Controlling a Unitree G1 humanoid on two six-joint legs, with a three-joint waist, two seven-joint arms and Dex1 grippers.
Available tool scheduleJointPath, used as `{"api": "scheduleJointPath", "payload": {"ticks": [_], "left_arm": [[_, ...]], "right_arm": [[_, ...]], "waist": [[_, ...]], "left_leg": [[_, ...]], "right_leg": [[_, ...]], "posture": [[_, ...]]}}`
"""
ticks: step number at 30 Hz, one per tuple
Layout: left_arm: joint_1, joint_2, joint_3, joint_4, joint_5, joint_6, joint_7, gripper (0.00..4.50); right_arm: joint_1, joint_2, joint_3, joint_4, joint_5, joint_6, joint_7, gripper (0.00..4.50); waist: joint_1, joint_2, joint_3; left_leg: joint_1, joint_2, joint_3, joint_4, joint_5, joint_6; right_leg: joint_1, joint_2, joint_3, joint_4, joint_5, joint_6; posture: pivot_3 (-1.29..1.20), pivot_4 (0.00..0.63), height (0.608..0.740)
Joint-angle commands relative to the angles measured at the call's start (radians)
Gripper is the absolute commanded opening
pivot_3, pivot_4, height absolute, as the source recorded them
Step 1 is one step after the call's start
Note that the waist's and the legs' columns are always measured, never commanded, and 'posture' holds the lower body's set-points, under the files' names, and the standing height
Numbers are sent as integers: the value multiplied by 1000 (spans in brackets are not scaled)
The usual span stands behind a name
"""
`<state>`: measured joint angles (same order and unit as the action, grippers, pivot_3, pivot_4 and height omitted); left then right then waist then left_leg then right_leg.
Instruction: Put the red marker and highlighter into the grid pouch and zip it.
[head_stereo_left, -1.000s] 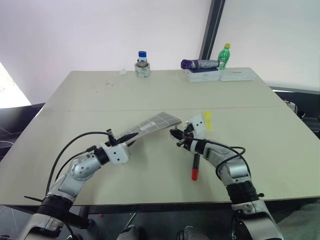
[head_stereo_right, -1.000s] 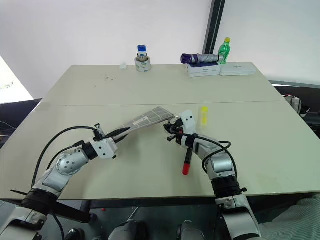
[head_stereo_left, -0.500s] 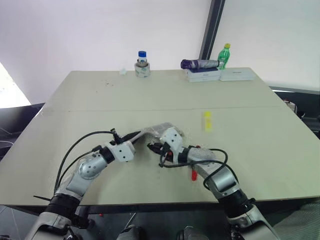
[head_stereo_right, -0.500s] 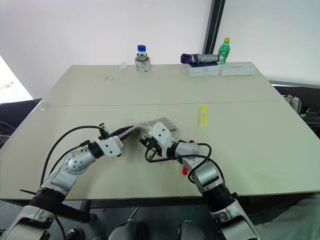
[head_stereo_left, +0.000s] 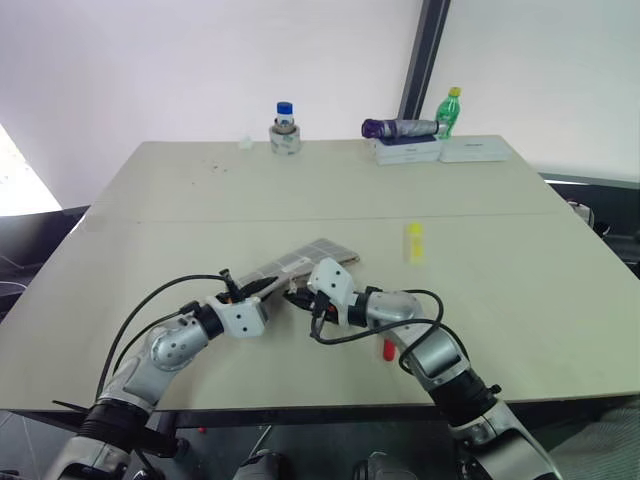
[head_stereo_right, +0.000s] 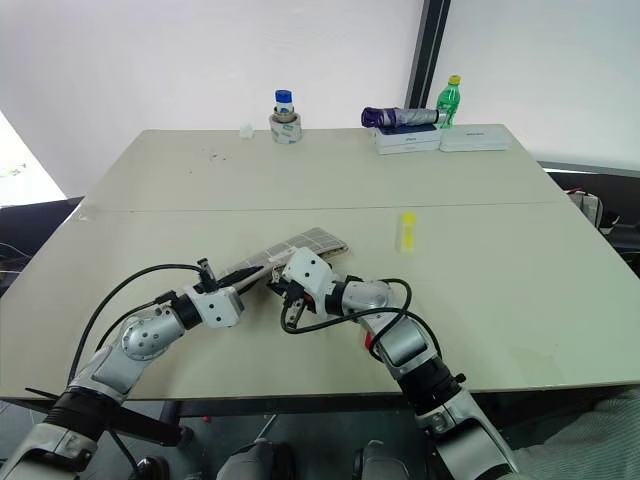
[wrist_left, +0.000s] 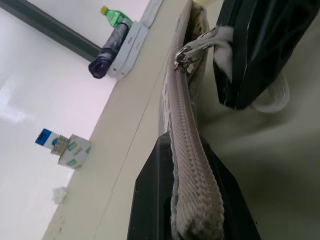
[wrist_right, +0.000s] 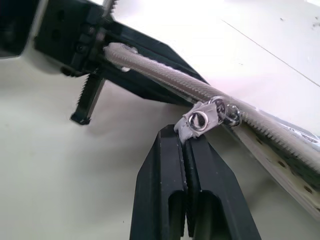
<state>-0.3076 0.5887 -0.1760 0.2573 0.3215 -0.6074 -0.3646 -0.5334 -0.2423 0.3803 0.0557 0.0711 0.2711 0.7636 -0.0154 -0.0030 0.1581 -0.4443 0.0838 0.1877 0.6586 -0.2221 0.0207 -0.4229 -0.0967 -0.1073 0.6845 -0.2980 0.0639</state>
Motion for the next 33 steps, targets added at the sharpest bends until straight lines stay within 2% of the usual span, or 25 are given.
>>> {"api": "scheduleJointPath", "payload": {"ticks": [1,9,17,20,25,33], "left_arm": [[-9,-19,-3,-22,13,12,13,0],[-57,-66,-17,17,37,19,18,0],[-47,-50,-3,17,20,0,13,0],[-40,-43,2,13,12,-4,10,0],[-35,-29,11,3,-4,-7,1,0],[-23,0,25,2,-34,-24,-11,0]], "right_arm": [[-38,2,33,-17,-25,-65,40,17],[-78,36,76,44,-74,-120,70,17],[-68,5,24,46,-61,-134,86,17],[-55,-5,-6,33,-31,-113,101,917],[-30,-53,-23,-5,-44,-107,96,3392],[34,-158,-144,-93,63,-71,142,3392]], "waist": [[0,0,0],[-1,0,0],[-1,0,0],[-1,0,0],[0,0,0],[-1,0,0]], "left_leg": [[0,0,0,0,0,0],[0,0,0,0,0,0],[0,0,0,0,0,0],[0,0,0,0,0,0],[0,0,0,0,0,0],[0,0,0,0,0,0]], "right_leg": [[0,0,0,0,0,0],[0,0,0,0,0,0],[0,0,0,0,0,0],[0,0,0,0,0,0],[0,0,0,0,0,0],[0,0,0,0,0,0]], "posture": [[0,150,740],[0,150,740],[0,150,740],[0,150,740],[0,150,740],[0,150,740]]}}
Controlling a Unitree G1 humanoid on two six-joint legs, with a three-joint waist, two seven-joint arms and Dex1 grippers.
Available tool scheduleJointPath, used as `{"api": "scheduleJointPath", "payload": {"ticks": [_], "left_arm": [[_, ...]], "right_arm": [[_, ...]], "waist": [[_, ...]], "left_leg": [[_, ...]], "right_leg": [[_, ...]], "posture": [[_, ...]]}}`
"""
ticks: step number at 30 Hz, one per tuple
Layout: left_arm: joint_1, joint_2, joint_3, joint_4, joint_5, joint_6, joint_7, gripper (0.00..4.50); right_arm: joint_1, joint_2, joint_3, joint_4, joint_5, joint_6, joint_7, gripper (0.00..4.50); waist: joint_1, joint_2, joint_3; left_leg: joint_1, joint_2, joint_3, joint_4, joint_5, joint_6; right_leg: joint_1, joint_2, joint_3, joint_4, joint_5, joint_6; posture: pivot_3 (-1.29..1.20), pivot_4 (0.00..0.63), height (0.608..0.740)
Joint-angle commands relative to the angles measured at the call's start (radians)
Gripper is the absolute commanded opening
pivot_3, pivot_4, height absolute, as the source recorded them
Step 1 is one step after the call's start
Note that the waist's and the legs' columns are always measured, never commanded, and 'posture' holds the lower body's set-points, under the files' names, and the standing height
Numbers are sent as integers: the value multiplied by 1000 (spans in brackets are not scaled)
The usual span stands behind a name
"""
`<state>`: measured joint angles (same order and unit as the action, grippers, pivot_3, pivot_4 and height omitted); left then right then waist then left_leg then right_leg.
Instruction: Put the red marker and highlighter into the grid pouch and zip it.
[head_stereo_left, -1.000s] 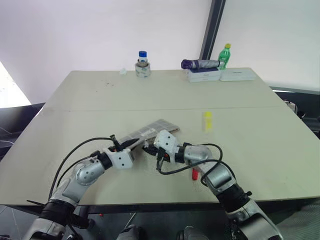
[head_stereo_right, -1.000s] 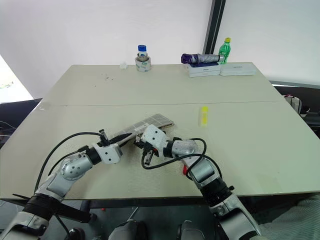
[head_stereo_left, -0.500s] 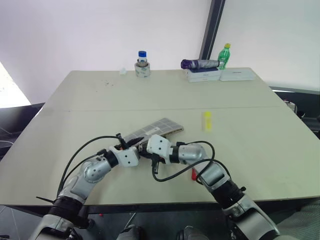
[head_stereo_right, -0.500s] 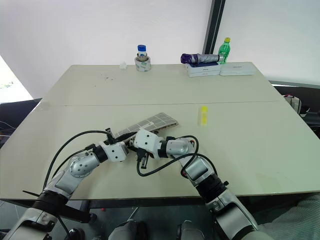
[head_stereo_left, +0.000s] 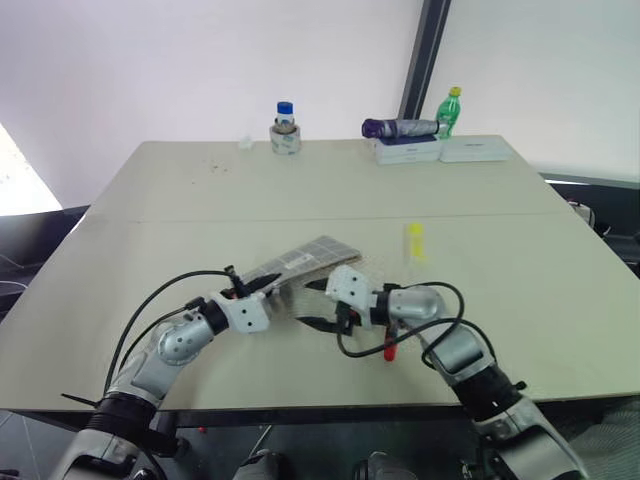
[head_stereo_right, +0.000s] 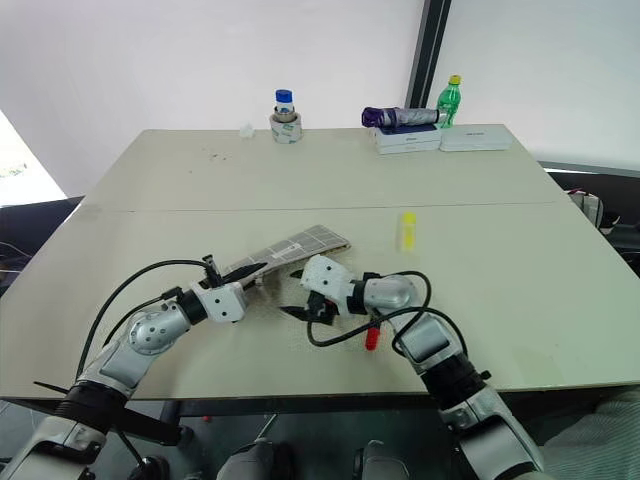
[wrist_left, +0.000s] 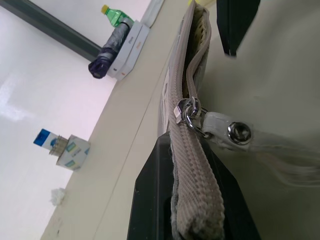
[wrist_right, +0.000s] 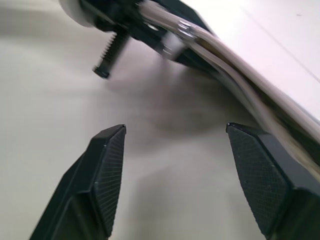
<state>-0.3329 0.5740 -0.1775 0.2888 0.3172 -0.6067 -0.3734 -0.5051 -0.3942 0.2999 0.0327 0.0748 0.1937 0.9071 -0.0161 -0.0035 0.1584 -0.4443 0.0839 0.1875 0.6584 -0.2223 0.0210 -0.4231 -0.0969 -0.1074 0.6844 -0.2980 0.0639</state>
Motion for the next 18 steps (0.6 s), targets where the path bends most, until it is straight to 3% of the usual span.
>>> {"api": "scheduleJointPath", "payload": {"ticks": [1,5,13,18], "left_arm": [[3,15,30,-27,-40,-24,-4,0],[1,20,31,-20,-59,-30,-13,0],[7,28,33,-20,-60,-39,-15,0],[17,27,36,-11,-55,-50,-2,0]], "right_arm": [[15,-3,-81,-81,80,16,-5,3392],[39,33,-155,-126,167,108,-53,3392],[135,-44,-273,-210,209,177,-116,3392],[231,73,-452,-231,220,86,-361,3392]], "waist": [[0,0,0],[0,0,0],[4,0,0],[2,-1,0]], "left_leg": [[0,0,0,0,0,0],[0,0,0,-1,0,0],[0,-1,0,0,-1,2],[0,0,0,-2,-1,1]], "right_leg": [[0,0,0,0,0,0],[0,0,0,0,0,0],[0,-1,0,-1,0,0],[0,0,0,-1,0,0]], "posture": [[0,150,740],[0,150,740],[0,150,740],[0,150,740]]}}
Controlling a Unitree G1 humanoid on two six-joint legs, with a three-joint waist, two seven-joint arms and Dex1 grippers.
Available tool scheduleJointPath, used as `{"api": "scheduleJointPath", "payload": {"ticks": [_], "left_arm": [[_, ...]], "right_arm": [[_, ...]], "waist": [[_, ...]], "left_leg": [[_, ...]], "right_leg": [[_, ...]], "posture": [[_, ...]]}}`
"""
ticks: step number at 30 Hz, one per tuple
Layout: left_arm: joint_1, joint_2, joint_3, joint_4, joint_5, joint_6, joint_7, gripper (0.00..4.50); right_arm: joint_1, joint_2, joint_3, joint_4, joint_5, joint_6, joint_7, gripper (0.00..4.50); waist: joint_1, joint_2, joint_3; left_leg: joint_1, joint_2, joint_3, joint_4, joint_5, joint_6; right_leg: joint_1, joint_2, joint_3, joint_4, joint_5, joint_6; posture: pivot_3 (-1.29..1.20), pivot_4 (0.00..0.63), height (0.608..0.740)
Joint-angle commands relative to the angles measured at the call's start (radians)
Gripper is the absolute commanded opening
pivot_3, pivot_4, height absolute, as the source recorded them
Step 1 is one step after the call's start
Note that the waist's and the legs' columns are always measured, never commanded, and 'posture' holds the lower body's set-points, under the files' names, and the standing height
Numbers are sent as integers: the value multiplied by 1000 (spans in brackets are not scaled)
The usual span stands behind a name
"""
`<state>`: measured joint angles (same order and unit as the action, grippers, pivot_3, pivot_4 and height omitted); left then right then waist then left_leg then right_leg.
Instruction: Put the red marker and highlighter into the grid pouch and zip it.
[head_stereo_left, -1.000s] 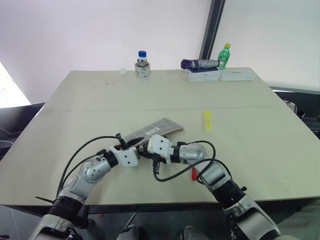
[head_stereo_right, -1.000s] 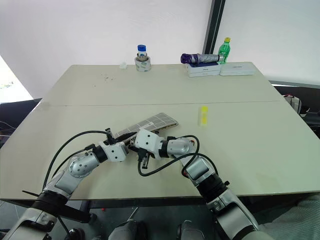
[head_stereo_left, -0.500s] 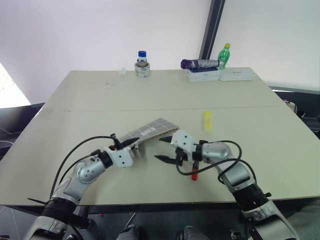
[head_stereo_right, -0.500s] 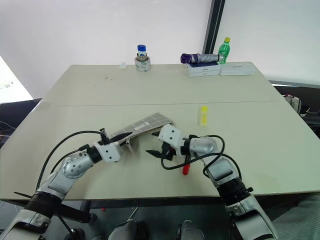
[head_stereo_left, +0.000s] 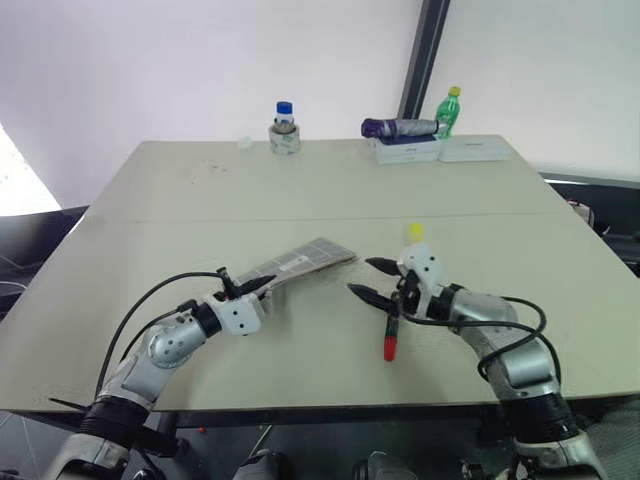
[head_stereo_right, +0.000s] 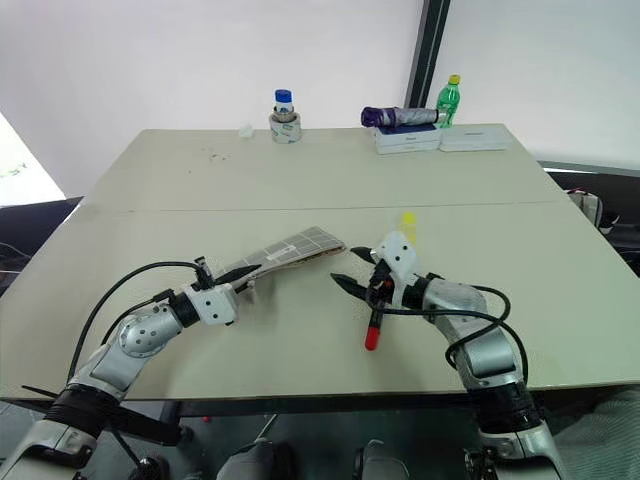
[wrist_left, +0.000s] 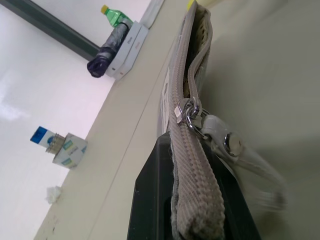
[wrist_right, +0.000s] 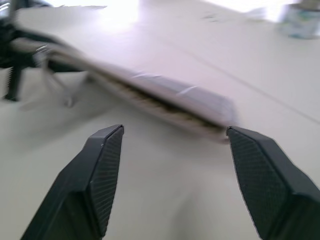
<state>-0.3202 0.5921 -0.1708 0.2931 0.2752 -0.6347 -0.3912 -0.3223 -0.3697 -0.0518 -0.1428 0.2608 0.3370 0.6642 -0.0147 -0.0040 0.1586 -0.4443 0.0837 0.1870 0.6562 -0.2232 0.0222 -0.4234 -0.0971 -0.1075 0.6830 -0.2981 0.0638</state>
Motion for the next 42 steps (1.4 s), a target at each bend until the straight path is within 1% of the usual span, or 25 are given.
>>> {"api": "scheduleJointPath", "payload": {"ticks": [1,2,4,6,8,10,18,20,25,29,32,39,40,42], "left_arm": [[7,10,28,-13,-9,-25,17,0],[9,11,27,-10,-5,-31,18,0],[12,14,26,-7,-1,-38,20,0],[16,15,31,2,-9,-39,23,0],[17,16,31,8,-11,-40,24,0],[16,14,31,12,-16,-41,24,0],[11,11,26,13,-8,-42,26,0],[15,9,27,7,-10,-37,27,0],[15,6,23,0,-9,-28,28,0],[13,0,24,-5,-7,-21,32,0],[14,-1,24,-10,-5,-17,33,0],[18,-5,24,-26,-3,-3,37,0],[18,-5,24,-28,-3,-1,37,0],[17,-4,25,-32,-3,2,36,0]], "right_arm": [[105,41,-96,-76,-5,-104,-126,3392],[163,38,-97,-103,-22,-130,-127,3392],[228,34,-95,-133,-36,-159,-138,3392],[301,63,-129,-153,-33,-165,-201,3392],[330,72,-141,-159,-55,-182,-250,3392],[324,76,-133,-150,-66,-178,-275,3392],[200,67,-115,-59,-125,-115,-376,3392],[134,71,-102,-29,-148,-50,-416,3392],[-77,26,22,138,-283,161,-454,3392],[-198,46,-20,269,-267,214,-508,3392],[-280,82,-67,356,-224,295,-546,3392],[-350,137,-104,458,-175,366,-560,3392],[-357,142,-116,471,-168,372,-569,3160],[-362,132,-108,482,-178,350,-569,2548]], "waist": [[2,0,0],[5,0,0],[6,0,0],[1,0,0],[-2,0,0],[-5,0,0],[1,0,0],[0,0,0],[-9,0,0],[1,0,0],[-1,0,0],[-6,0,0],[-6,0,0],[-6,0,0]], "left_leg": [[0,0,0,-2,0,0],[0,-1,0,-2,0,-1],[0,-2,0,-4,0,0],[0,-2,1,-4,0,0],[1,-1,1,-4,1,-1],[2,-1,0,-5,1,-2],[1,-1,0,-5,1,-2],[1,-1,0,-5,1,-2],[2,-1,1,-5,2,-3],[1,-1,1,-6,3,-5],[1,-1,3,-6,6,-9],[1,-1,2,-6,6,-9],[1,-1,2,-6,6,-9],[1,-1,2,-6,6,-9]], "right_leg": [[0,0,0,-1,0,0],[0,0,0,-1,0,0],[0,0,0,-3,-1,1],[0,0,0,-3,-1,1],[0,0,0,-3,-1,1],[0,0,0,-3,-1,1],[0,0,1,-3,-1,1],[0,0,1,-3,-1,1],[-1,1,1,-1,0,1],[-2,1,1,-1,-1,1],[-2,0,1,-2,-1,1],[-2,0,1,-1,-1,1],[-2,0,1,-1,-1,1],[-2,0,1,-1,-1,1]], "posture": [[0,150,740],[0,150,740],[0,150,740],[0,150,740],[0,150,740],[0,150,740],[0,150,740],[0,150,740],[0,150,740],[0,150,740],[0,150,740],[0,150,740],[0,150,740],[0,150,740]]}}
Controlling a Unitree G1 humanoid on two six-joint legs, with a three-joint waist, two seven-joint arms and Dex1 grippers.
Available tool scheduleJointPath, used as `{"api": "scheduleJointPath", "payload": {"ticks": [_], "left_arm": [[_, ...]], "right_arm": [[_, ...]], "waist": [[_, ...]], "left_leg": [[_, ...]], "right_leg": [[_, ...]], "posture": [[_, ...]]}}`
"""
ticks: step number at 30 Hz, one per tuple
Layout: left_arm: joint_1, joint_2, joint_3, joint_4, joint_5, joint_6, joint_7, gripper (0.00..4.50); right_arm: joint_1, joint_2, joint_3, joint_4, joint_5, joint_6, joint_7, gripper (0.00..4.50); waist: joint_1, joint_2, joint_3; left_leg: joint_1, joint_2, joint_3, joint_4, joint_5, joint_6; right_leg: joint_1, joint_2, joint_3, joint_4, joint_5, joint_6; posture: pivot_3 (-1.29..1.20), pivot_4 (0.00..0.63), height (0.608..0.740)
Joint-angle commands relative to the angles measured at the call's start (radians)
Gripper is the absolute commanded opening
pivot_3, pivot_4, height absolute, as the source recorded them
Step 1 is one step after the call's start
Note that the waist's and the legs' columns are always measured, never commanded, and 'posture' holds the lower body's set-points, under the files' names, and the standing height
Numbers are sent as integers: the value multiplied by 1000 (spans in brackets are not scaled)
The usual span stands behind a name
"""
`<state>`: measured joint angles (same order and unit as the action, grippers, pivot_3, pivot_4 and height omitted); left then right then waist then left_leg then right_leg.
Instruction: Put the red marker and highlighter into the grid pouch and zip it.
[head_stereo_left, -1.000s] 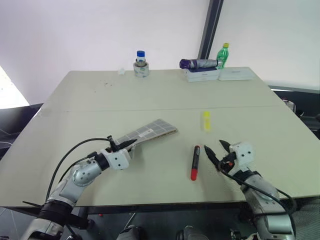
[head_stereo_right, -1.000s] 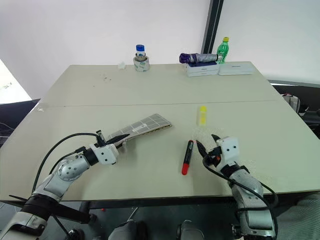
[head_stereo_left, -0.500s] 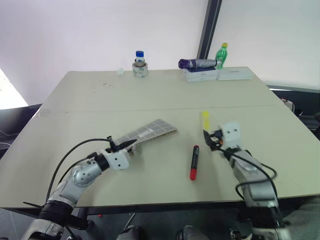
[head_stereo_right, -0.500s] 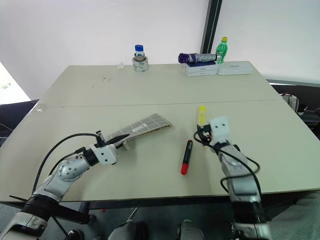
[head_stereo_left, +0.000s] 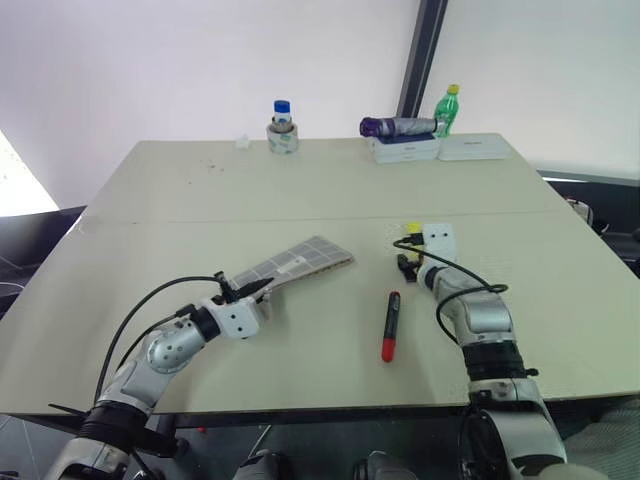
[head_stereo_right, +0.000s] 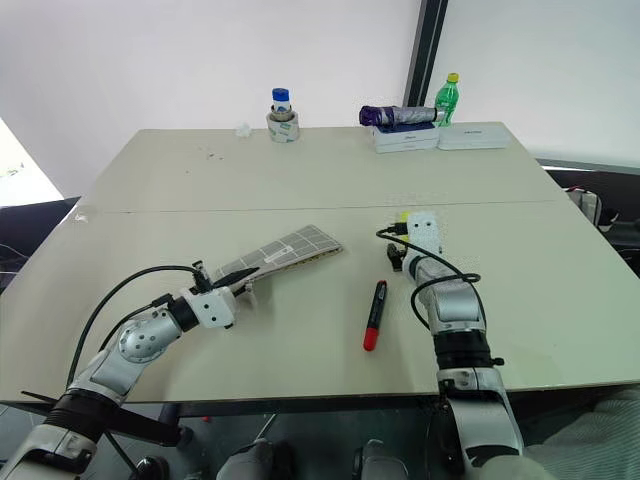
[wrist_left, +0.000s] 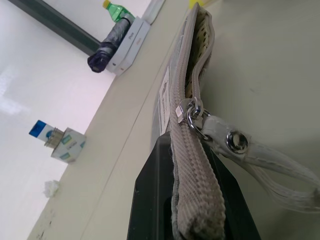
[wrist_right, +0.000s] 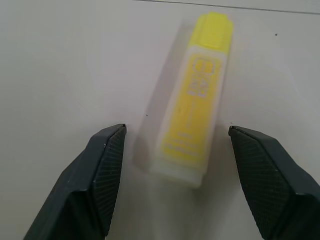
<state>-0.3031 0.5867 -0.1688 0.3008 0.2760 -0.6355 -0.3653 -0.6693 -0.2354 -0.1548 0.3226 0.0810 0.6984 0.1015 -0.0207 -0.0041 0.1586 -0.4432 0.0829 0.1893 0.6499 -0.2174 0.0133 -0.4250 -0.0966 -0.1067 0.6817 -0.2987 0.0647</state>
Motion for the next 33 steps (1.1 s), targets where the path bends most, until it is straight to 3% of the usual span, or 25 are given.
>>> {"api": "scheduleJointPath", "payload": {"ticks": [1,3,4,7,10,12,18,24,33], "left_arm": [[0,1,24,-41,-5,5,10,0],[-1,2,25,-43,-4,6,11,0],[-1,2,25,-43,-5,7,11,0],[-1,3,25,-46,-5,9,11,0],[-4,1,25,-41,-7,9,12,0],[-7,-1,26,-35,-15,9,11,0],[-29,-2,28,-8,-26,1,3,0],[-54,-4,27,11,-25,-4,3,0],[-51,-2,21,-6,-23,-16,-3,0]], "right_arm": [[-15,0,-8,14,7,-9,-8,2062],[-9,-2,-9,0,12,-16,-6,1009],[-3,-7,-5,-10,11,-20,-1,842],[23,-39,37,-71,19,-116,100,850],[128,-131,162,-244,88,-308,450,850],[182,-173,155,-342,205,-278,611,850],[268,-308,159,-422,281,-320,842,850],[286,-385,182,-363,224,-363,888,850],[236,-370,232,-254,113,-455,843,850]], "waist": [[0,0,0],[0,0,0],[1,0,0],[1,0,0],[2,0,0],[1,0,0],[8,0,0],[6,-1,0],[6,-1,1]], "left_leg": [[0,0,0,0,0,0],[0,0,0,0,0,0],[0,0,0,0,0,0],[0,0,0,0,0,0],[-1,0,0,-1,0,0],[-1,0,0,-1,-3,6],[0,0,-2,0,-4,6],[0,0,-2,1,-4,7],[0,0,-2,1,-4,7]], "right_leg": [[0,0,0,0,0,0],[0,0,0,0,0,0],[0,0,0,0,0,0],[0,0,0,0,0,0],[0,0,0,-1,0,0],[0,0,0,-1,0,1],[1,0,-1,-1,0,1],[1,0,-1,-1,0,0],[1,0,-1,-1,0,0]], "posture": [[0,150,740],[0,150,740],[0,150,740],[0,150,740],[0,150,740],[0,150,740],[0,150,740],[0,150,740],[0,150,740]]}}
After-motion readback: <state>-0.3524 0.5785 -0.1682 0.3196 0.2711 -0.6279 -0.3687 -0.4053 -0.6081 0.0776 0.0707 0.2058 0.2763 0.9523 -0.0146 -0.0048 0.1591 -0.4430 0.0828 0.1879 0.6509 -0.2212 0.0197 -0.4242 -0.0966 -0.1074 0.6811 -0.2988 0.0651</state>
